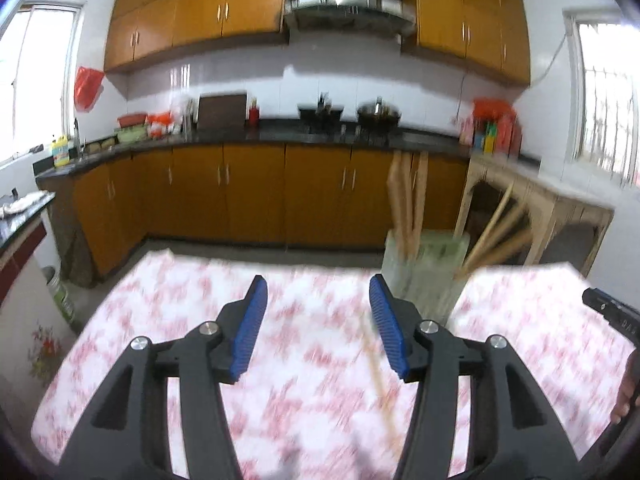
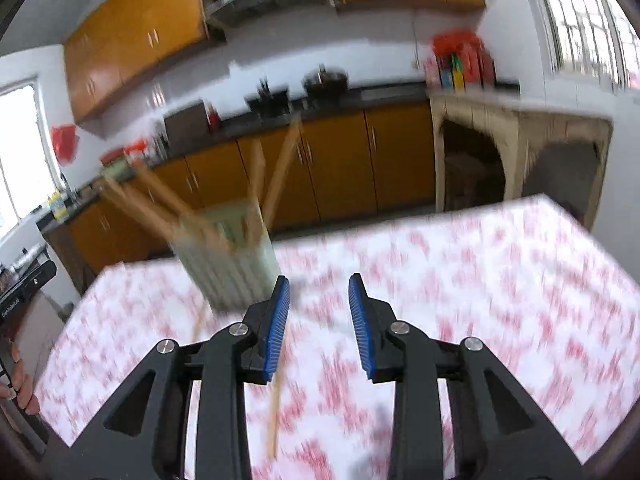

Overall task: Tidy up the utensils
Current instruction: 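Open the left gripper to drop its chopstick into the holder while the right gripper releases too, then lower the left gripper onto a remaining chopstick and close while the right gripper grasps another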

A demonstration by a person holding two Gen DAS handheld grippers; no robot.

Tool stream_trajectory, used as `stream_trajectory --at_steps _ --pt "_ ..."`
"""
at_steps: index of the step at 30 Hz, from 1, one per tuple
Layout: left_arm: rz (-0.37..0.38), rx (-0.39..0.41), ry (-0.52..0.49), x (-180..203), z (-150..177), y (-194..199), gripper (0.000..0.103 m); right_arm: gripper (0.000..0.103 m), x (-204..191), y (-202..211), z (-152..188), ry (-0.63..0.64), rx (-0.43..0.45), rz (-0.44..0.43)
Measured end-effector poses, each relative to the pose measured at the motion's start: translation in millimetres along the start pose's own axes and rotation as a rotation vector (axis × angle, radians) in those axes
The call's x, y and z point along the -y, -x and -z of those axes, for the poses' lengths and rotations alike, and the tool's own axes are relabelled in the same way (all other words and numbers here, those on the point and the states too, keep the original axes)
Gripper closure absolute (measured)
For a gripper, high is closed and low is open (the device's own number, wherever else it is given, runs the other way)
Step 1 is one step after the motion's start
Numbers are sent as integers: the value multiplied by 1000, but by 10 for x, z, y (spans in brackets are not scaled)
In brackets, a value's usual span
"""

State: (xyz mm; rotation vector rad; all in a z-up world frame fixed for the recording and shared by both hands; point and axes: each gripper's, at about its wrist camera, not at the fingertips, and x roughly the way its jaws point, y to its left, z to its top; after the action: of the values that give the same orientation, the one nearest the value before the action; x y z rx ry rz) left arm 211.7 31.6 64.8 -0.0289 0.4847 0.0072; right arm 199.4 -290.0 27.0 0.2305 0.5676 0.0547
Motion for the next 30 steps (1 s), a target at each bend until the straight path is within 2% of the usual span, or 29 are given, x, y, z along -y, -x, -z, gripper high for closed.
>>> stream_trajectory --at_steps 6,9,14,16,18,19,23,30 --pt "-6 -167 13 -67 575 -378 50 71 -173 -483 576 -6 -187 -64" --pt "7 -213 17 -77 737 -472 50 71 -369 -636 741 48 -250 -90" --pt "40 -233 11 -15 816 -512 50 71 -511 -859 936 122 -327 -68" --pt "54 -238 12 22 800 -538 50 74 -513 -919 976 136 -345 -42" --pt "66 -242 6 67 803 -555 50 91 -522 -939 1018 153 -341 -17" --pt "75 -245 0 92 808 -567 50 94 -522 -939 1015 161 -340 -6" --pt "102 -259 -25 237 832 -634 50 95 -384 -955 949 123 -338 16" --pt "153 -308 -70 504 934 -791 50 95 219 -989 746 -50 -312 159"
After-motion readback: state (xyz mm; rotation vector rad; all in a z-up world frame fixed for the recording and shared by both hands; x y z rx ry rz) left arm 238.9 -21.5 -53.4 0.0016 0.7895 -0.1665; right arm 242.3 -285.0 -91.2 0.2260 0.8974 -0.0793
